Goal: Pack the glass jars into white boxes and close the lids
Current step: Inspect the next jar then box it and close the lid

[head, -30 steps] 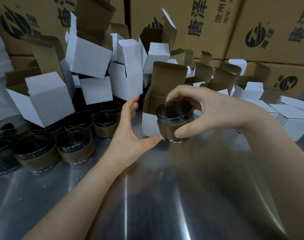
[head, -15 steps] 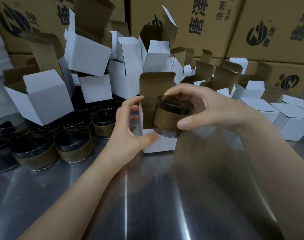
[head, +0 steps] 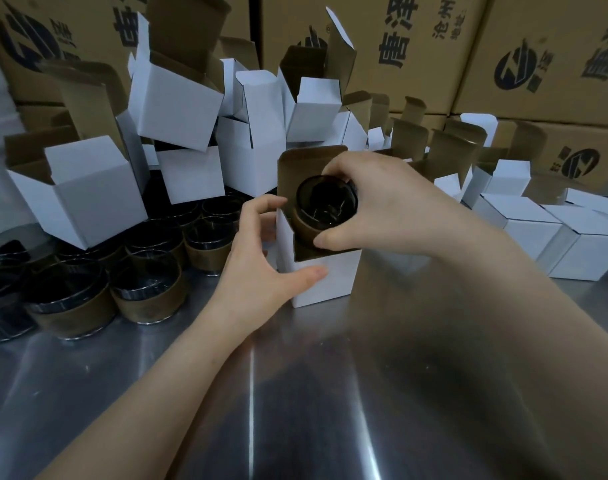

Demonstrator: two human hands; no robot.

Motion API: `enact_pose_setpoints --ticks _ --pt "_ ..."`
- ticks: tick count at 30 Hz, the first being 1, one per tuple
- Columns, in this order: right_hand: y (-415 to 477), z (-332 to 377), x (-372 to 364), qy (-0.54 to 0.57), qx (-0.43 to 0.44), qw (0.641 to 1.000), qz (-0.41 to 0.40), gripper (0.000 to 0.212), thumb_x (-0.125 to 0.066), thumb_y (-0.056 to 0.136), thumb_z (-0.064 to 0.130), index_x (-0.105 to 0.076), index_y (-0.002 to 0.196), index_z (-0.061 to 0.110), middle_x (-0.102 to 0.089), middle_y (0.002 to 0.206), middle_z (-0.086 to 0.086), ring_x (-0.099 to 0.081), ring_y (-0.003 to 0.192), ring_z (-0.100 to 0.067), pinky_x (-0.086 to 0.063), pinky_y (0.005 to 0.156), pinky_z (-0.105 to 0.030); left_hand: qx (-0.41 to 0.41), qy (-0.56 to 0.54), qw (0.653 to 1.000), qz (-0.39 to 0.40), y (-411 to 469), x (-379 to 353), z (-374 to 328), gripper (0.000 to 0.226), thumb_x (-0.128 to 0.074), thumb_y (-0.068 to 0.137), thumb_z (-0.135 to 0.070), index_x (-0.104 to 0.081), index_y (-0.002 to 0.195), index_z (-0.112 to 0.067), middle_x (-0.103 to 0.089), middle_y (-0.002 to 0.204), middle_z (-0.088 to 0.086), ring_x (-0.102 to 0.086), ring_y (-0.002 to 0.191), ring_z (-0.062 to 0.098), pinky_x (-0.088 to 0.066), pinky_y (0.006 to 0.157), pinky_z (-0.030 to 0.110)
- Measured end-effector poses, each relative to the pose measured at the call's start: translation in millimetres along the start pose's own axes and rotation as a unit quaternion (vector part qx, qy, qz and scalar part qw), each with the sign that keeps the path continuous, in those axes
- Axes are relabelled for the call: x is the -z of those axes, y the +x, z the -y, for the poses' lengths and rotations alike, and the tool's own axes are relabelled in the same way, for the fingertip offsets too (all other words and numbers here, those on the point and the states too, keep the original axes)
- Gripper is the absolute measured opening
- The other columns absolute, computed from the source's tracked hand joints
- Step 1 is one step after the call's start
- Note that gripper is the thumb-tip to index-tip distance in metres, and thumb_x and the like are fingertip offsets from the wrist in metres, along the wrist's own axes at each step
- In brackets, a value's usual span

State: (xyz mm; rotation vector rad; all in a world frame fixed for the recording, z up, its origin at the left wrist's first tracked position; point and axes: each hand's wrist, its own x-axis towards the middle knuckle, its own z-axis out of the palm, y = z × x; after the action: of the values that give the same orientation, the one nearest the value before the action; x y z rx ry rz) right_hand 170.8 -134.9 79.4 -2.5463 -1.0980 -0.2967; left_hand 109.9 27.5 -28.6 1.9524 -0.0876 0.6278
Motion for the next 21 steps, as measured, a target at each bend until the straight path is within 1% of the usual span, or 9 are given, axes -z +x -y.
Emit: enact_pose_setpoints --ticks 3,6,7,9,11,12,17,19,21 --pt "4 7 -4 -0.049 -0.028 0.998 0.019 0.061 -0.081 0.066 0.051 -0.059 0.114 0.02 -0.043 0.109 0.001 -0.054 0.091 -0.017 -0.056 0.076 -0.035 -0.002 -0.001 1.0 0.0 0 0 1 0.081 -0.083 0.06 -0.042 -0.032 0.123 -0.053 -0.051 0.125 -0.018 -0.051 0.118 0.007 -0.043 0.094 0.025" --pt "7 11 -8 -0.075 -0.068 0.994 0.046 0.06 -0.081 0.063 0.055 -0.062 0.107 0.019 -0.038 0.106 0.0 -0.051 0.086 -0.015 -0.055 0.07 -0.034 -0.01 0.001 1.0 0.0 -1 0 1 0.08 -0.082 0.061 -0.04 -0.032 0.121 -0.057 -0.051 0.125 -0.018 -0.05 0.119 0.009 -0.044 0.095 0.026" --pt "9 12 -8 -0.081 -0.081 0.992 0.055 0.058 -0.081 0.062 0.056 -0.063 0.103 0.019 -0.038 0.104 -0.001 -0.049 0.084 -0.014 -0.053 0.066 -0.033 -0.01 0.002 1.0 -0.001 -1 0 0 0.08 -0.082 0.061 -0.04 -0.031 0.12 -0.059 -0.051 0.125 -0.019 -0.05 0.119 0.008 -0.043 0.094 0.025" --pt "14 15 -9 -0.086 -0.107 0.987 0.084 0.051 -0.081 0.063 0.056 -0.062 0.089 0.018 -0.039 0.099 -0.001 -0.046 0.078 -0.014 -0.042 0.056 -0.029 -0.01 0.006 1.0 -0.001 -1 0 1 0.08 -0.082 0.061 -0.04 -0.031 0.119 -0.062 -0.049 0.124 -0.023 -0.049 0.119 0.006 -0.042 0.092 0.022" --pt "20 17 -10 -0.083 -0.131 0.98 0.124 0.048 -0.082 0.065 0.055 -0.052 0.072 0.018 -0.04 0.086 -0.001 -0.044 0.069 -0.014 -0.032 0.05 -0.027 -0.011 0.007 1.0 -0.001 -1 0 1 0.08 -0.082 0.061 -0.041 -0.031 0.118 -0.064 -0.047 0.122 -0.027 -0.048 0.119 0.005 -0.04 0.09 0.02" --pt "22 18 -11 -0.084 -0.14 0.976 0.142 0.049 -0.082 0.066 0.054 -0.048 0.068 0.018 -0.041 0.079 -0.001 -0.044 0.066 -0.015 -0.03 0.049 -0.027 -0.011 0.006 1.0 -0.001 -2 0 1 0.08 -0.082 0.061 -0.04 -0.031 0.118 -0.064 -0.047 0.12 -0.029 -0.048 0.118 0.004 -0.04 0.09 0.02" --pt "34 22 -10 -0.112 -0.15 0.963 0.194 0.05 -0.083 0.07 0.05 -0.046 0.066 0.017 -0.048 0.067 0.0 -0.048 0.058 -0.014 -0.031 0.044 -0.024 -0.008 0.013 1.0 0.002 -1 0 0 0.079 -0.082 0.061 -0.043 -0.031 0.118 -0.064 -0.045 0.12 -0.032 -0.047 0.118 0.001 -0.041 0.091 0.02" --pt "39 24 -10 -0.128 -0.149 0.956 0.217 0.049 -0.082 0.072 0.049 -0.045 0.068 0.017 -0.049 0.07 0.0 -0.049 0.059 -0.013 -0.034 0.043 -0.023 -0.007 0.016 1.0 0.002 -1 0 0 0.079 -0.081 0.061 -0.043 -0.032 0.119 -0.064 -0.044 0.122 -0.032 -0.046 0.119 0.002 -0.041 0.093 0.021" --pt "43 25 -9 -0.135 -0.148 0.95 0.238 0.048 -0.08 0.074 0.048 -0.048 0.076 0.012 -0.05 0.074 0.0 -0.05 0.061 -0.012 -0.037 0.043 -0.022 -0.006 0.018 1.0 0.004 -1 0 0 0.078 -0.081 0.061 -0.044 -0.032 0.119 -0.065 -0.044 0.124 -0.032 -0.046 0.12 0.002 -0.04 0.094 0.021"
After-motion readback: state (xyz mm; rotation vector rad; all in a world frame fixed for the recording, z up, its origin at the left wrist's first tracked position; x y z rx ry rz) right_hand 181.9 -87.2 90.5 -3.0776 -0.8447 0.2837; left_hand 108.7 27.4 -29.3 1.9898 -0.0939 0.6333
